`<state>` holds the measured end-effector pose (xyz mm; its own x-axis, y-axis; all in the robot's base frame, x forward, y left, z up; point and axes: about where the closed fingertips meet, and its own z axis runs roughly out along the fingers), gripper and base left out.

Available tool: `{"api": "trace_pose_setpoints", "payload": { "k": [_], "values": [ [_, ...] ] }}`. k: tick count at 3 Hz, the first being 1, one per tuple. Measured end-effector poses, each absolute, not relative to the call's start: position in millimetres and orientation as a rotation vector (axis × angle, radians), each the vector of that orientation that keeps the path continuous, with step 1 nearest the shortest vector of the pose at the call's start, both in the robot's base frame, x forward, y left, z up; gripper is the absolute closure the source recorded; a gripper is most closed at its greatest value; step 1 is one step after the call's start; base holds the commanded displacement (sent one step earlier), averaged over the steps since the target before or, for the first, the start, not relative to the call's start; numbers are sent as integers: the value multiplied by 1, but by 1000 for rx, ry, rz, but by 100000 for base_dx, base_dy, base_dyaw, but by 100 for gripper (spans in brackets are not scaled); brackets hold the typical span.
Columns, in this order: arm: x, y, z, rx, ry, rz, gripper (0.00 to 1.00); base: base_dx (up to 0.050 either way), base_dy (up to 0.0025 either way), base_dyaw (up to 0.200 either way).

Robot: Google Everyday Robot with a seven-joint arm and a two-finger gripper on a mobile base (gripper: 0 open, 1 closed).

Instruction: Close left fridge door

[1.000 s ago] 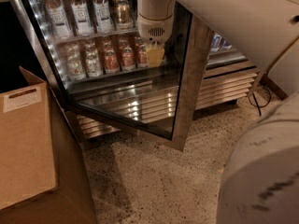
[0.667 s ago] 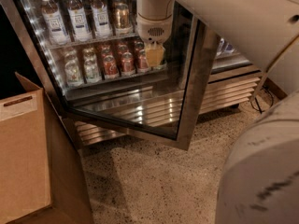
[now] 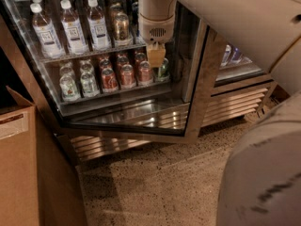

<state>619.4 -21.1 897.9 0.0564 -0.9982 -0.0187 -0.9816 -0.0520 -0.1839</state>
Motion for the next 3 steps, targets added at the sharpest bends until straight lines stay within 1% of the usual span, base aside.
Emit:
{"api": "trace_pose_setpoints", "payload": {
  "k": [3],
  "values": [
    [619,-21,898,-2171,2055,-170,100,5001,-1,-2]
  ]
}}
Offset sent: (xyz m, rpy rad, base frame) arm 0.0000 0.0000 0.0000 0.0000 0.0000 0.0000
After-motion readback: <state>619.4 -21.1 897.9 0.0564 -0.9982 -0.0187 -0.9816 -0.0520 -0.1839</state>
